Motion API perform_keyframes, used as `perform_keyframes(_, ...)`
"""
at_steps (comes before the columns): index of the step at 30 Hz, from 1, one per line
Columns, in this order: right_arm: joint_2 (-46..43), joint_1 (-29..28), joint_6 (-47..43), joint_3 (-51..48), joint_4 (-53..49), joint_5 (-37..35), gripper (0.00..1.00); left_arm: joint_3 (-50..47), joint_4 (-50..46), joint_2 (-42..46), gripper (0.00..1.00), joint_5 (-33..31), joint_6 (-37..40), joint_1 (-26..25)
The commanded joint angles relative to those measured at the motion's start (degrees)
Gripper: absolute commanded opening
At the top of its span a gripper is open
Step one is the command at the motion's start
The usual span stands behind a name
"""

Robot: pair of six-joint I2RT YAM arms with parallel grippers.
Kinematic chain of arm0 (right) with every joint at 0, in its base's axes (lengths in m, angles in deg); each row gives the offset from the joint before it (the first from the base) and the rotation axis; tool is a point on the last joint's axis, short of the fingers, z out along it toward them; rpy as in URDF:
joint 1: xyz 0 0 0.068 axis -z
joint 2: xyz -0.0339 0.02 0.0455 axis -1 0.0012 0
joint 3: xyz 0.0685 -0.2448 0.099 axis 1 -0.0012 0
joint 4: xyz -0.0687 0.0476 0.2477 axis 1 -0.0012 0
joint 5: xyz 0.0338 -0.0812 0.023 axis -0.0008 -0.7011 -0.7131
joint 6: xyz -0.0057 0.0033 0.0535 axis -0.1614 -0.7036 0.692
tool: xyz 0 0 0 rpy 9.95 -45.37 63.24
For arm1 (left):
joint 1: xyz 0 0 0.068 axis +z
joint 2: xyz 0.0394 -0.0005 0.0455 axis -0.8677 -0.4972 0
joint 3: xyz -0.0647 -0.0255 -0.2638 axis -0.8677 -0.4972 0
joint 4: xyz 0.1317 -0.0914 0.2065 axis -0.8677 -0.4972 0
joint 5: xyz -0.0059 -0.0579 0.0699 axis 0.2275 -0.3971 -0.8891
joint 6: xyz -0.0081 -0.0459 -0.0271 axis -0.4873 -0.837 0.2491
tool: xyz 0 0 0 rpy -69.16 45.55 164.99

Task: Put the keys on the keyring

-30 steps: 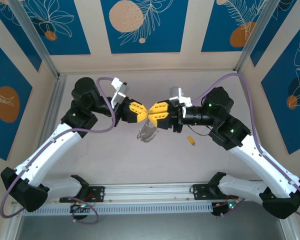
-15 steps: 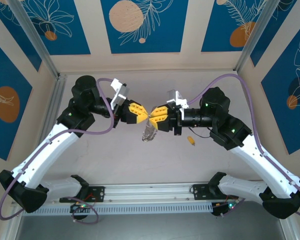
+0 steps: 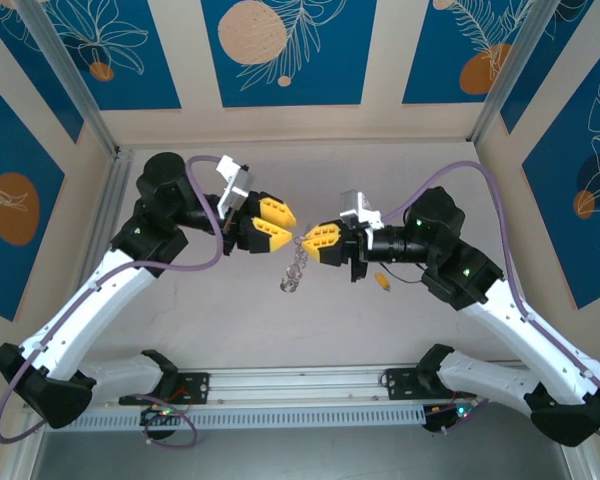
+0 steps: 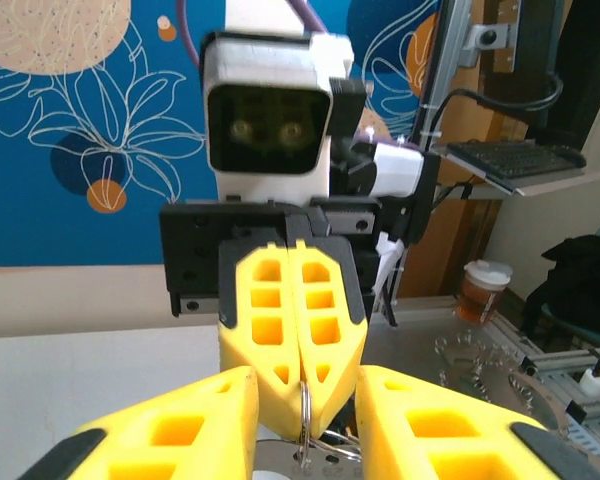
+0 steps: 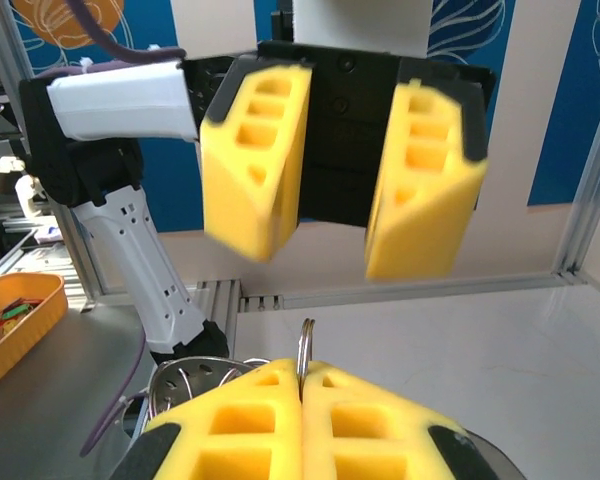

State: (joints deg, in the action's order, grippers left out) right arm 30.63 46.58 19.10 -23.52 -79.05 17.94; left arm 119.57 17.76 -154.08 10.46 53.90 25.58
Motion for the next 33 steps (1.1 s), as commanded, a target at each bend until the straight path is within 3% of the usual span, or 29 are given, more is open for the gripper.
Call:
perform_keyframes(1,-3.3,-0.3,2.3,-3.4,12.8,2.4,0.0,-3.6,20.0,1.1,0.32,2.3,-14.2,1.6)
perform_keyframes(4,-4.2,-0.3,5.0,-6.9,21.4,3.5,0.0,-5.3,35.4,-0.4,0.32,3.5,-25.7,1.9)
perform_keyframes(7,-4.4,-0.4,7.1,-9.2,28.5,3.3,0.0,-5.2,42.5,-1.9,0.32,4.1,-31.7,1.9)
perform_keyframes(19,-3.0,-1.0,11.7,-12.7,45.0,-1.7,0.0,-4.8,39.6,-1.6,0.32,4.4,-29.9,1.5)
perform_keyframes(33,-0.6,-3.6,11.2,-12.4,48.9,-5.2,0.0,-4.3,35.4,-1.0,0.22,3.9,-25.5,-1.4)
